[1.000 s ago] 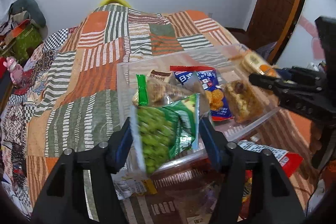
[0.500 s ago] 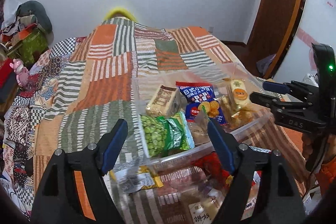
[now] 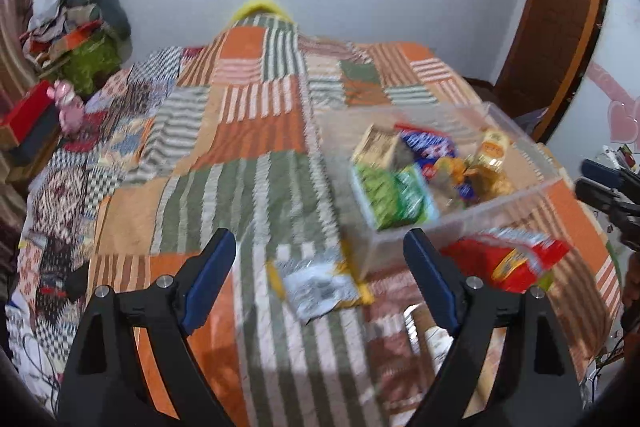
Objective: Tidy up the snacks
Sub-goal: 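Grasp the green jelly cup with the right gripper while the left grasps the white bag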
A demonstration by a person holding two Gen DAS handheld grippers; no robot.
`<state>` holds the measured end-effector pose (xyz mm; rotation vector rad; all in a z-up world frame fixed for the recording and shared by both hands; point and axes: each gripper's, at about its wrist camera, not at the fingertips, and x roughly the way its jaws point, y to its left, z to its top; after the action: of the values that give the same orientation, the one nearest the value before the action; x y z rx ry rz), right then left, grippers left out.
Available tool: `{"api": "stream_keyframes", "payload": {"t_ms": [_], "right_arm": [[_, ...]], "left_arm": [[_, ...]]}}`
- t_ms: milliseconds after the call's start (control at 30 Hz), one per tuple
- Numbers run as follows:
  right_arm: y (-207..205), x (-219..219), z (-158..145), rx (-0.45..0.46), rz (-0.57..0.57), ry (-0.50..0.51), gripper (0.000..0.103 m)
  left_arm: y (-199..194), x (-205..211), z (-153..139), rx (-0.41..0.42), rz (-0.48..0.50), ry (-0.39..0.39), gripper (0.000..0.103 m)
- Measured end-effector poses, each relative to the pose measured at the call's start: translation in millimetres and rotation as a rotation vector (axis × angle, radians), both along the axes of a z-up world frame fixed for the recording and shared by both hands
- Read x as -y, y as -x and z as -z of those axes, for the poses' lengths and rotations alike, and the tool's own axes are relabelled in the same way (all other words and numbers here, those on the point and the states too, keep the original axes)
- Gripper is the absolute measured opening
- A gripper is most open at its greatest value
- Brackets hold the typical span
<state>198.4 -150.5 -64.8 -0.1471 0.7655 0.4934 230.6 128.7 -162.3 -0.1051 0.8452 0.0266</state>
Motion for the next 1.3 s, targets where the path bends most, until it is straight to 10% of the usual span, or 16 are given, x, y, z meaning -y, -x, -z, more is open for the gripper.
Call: {"api": "stream_keyframes", "payload": {"t_ms": [1067,1300], "right_arm": [[25.8,-7.2,68.7,-0.233,0.005,-0.034,0.059],[25.5,-10.6,72.2,-0.229,0.002,-0.03,0.045]], "left_arm": [[-37.4,-18.0,95.0,-0.142,-0.1,0.055,0.087],[-42.4,-13.5,93.1,-0.114,-0.066,0.067,0.057]]}}
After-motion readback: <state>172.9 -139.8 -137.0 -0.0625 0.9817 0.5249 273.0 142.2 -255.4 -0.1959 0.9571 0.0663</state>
